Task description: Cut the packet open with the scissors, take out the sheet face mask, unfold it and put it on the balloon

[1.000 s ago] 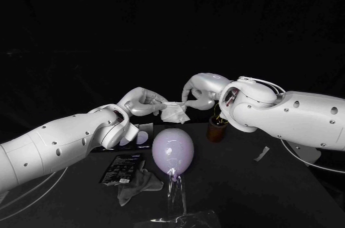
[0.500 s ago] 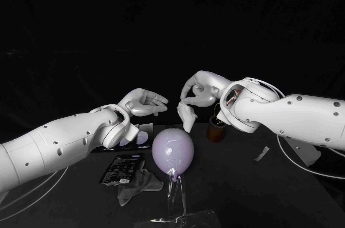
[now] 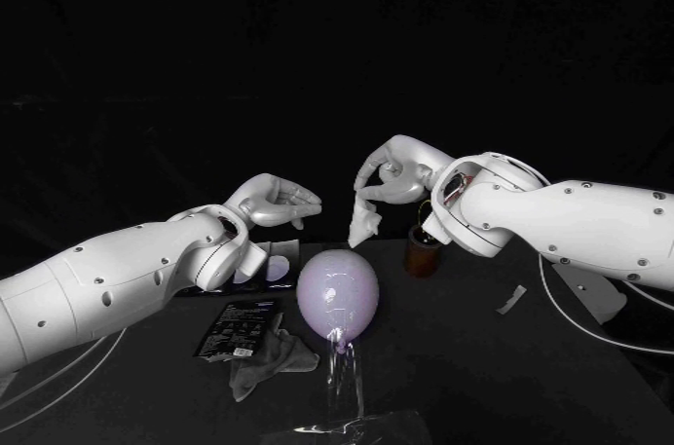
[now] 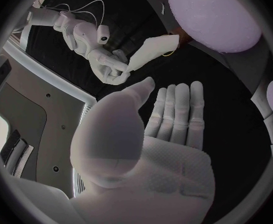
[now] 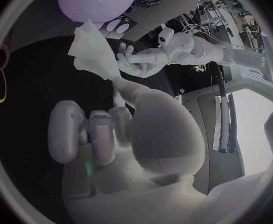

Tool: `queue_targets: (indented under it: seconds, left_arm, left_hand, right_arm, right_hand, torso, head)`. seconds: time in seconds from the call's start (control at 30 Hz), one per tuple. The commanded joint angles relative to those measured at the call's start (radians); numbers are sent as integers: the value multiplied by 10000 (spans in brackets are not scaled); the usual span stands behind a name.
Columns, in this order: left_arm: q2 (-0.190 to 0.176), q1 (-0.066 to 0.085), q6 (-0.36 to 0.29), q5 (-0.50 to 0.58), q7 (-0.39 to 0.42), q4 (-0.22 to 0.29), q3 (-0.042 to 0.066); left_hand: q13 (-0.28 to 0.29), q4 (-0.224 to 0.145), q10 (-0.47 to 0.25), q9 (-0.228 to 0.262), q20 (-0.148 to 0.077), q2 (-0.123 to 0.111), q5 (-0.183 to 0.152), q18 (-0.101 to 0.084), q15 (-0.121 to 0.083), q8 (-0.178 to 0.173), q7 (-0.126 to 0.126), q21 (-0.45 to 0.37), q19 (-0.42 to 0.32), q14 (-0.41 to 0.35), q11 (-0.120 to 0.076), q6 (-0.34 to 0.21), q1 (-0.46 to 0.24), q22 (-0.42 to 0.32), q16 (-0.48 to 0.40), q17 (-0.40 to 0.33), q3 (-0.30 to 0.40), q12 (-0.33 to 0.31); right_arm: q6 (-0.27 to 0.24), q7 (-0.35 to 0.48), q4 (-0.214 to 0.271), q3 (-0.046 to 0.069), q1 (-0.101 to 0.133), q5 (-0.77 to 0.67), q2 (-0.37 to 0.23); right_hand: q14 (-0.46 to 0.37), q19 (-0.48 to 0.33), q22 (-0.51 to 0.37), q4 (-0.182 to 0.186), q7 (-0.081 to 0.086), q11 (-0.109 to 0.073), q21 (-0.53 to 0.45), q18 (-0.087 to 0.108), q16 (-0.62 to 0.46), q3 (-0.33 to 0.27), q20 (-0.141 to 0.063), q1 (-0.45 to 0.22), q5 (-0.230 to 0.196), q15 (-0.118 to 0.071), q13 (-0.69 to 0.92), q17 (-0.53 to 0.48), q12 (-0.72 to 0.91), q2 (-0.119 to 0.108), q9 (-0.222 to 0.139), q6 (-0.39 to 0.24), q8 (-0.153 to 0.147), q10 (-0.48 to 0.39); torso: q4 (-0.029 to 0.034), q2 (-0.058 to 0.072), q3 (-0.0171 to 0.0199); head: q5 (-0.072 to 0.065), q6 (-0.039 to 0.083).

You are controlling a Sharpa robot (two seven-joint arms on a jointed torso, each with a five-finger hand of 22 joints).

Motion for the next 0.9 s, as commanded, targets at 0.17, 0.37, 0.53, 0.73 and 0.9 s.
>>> queue_targets:
  seconds: [0.17, 0.37, 0.53, 0.73, 0.9]
  left_arm:
    - [-284, 3, 340, 2092, -449, 755, 11]
    - [-287, -2, 761, 3838, -805, 1186, 10]
    - [-130, -2, 994, 4393, -1059, 1156, 9]
    - [61, -2, 1180, 4640, -1278, 1056, 8]
    - [190, -2, 1323, 4686, -1529, 1022, 4]
  left_hand:
    - [592, 1613, 1667, 1101, -811, 804, -2, 176, -797, 1426, -682, 826, 1885, 3457, -823, 620, -814, 131, 1382, 2585, 74, 1241]
    - [856, 2639, 1913, 2016, -1189, 761, -7, 49, -871, 2128, -472, 1086, 2677, 4374, -725, -489, -1047, 370, 1299, 3563, 523, 1386]
    - [853, 2645, 1869, 2057, -1164, 724, -9, 54, -828, 2127, -411, 1004, 2713, 4377, -669, -657, -1465, 274, 1163, 3439, 438, 1258]
    - [859, 2584, 1854, 2124, -1146, 593, -9, 64, -823, 2217, -432, 921, 2711, 4348, -676, -651, -1491, 190, 1053, 3371, 403, 1174]
    - [872, 2641, 1878, 2172, -1145, 512, -9, 72, -813, 2280, -417, 843, 2700, 4324, -664, -656, -1652, 109, 972, 3323, 285, 1125]
  right_arm:
    - [-130, -17, -55, 1, -9, 381, 68]
    - [-204, -62, -73, -11, -54, 392, 114]
    - [-270, -35, 6, -15, -76, 394, 127]
    - [-413, 27, 135, -17, -94, 396, 142]
    - [-555, 101, 269, -18, -105, 398, 101]
  right_hand:
    - [1044, 56, 1947, 8, 34, -22, -65, 71, 43, 61, -11, 51, 49, -87, 1520, 2629, 9, 9, 19, 34, 22, 327]
    - [1044, 47, 1940, 6, 37, -20, -90, 76, 43, 68, -12, 54, 49, -87, 1523, 2629, 13, 10, 21, 30, 25, 329]
    - [1044, 47, 1940, 6, 37, -20, -90, 76, 43, 68, -12, 54, 49, -87, 1523, 2629, 13, 10, 21, 30, 25, 329]
    - [1044, 47, 1940, 5, 41, -19, -90, 76, 43, 74, -12, 58, 49, -86, 1515, 2629, 1, 11, 22, 27, 28, 322]
    - [1044, 45, 1939, 4, 42, -18, -95, 77, 43, 78, -12, 60, 49, -85, 1515, 2629, -1, 12, 23, 25, 30, 321]
  torso:
    - [7, -3, -5]
    - [8, -16, -9]
    - [-9, -4, 4]
    - [-3, -2, 13]
    - [-3, -6, 6]
  head:
    - [0, -12]
    - [36, -10]
    - [63, 8]
    - [41, 8]
    - [60, 12]
